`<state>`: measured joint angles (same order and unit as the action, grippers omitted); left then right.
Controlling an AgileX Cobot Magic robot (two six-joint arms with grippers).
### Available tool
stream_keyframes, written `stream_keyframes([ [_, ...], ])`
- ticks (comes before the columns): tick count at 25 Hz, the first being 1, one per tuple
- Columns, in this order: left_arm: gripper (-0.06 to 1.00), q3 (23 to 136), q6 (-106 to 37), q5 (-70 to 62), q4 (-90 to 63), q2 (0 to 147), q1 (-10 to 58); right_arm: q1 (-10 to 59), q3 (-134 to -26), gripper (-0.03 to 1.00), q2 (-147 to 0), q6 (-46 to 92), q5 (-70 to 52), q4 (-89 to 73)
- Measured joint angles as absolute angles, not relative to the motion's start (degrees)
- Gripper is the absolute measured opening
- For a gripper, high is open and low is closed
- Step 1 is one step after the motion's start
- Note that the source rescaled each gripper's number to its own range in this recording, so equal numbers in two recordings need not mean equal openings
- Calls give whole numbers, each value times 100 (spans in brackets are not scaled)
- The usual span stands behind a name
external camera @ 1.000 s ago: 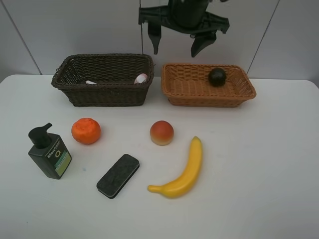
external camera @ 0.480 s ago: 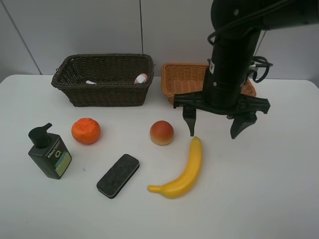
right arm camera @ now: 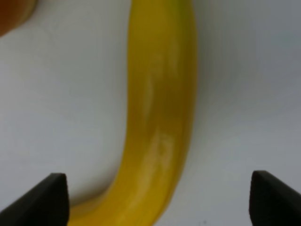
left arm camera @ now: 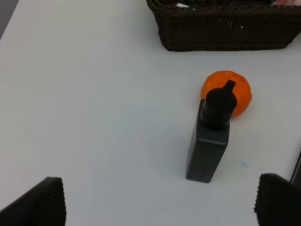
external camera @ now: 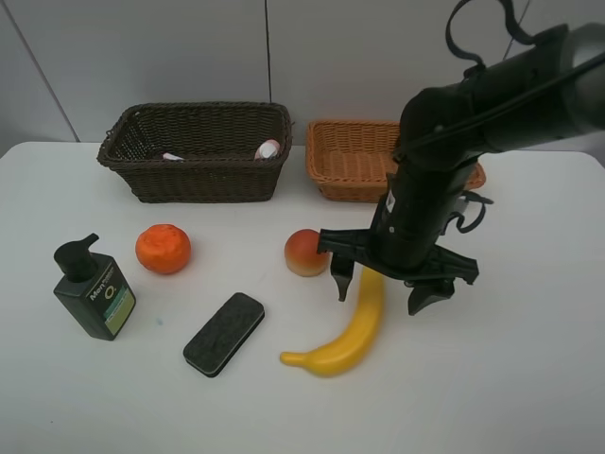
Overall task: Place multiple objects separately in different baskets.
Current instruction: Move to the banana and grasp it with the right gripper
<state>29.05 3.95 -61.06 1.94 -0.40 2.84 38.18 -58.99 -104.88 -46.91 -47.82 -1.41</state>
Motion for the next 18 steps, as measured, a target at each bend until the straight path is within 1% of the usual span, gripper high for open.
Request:
stream_keyframes([
  [6,99,2905,395,-6106,194,-40,284,3818,-5893,96,-10881,-4448,-4566,-424],
  [18,99,2905,395,-6106,194,-40,284,3818,-5893,96,-11156,-4433,-4421,-442],
])
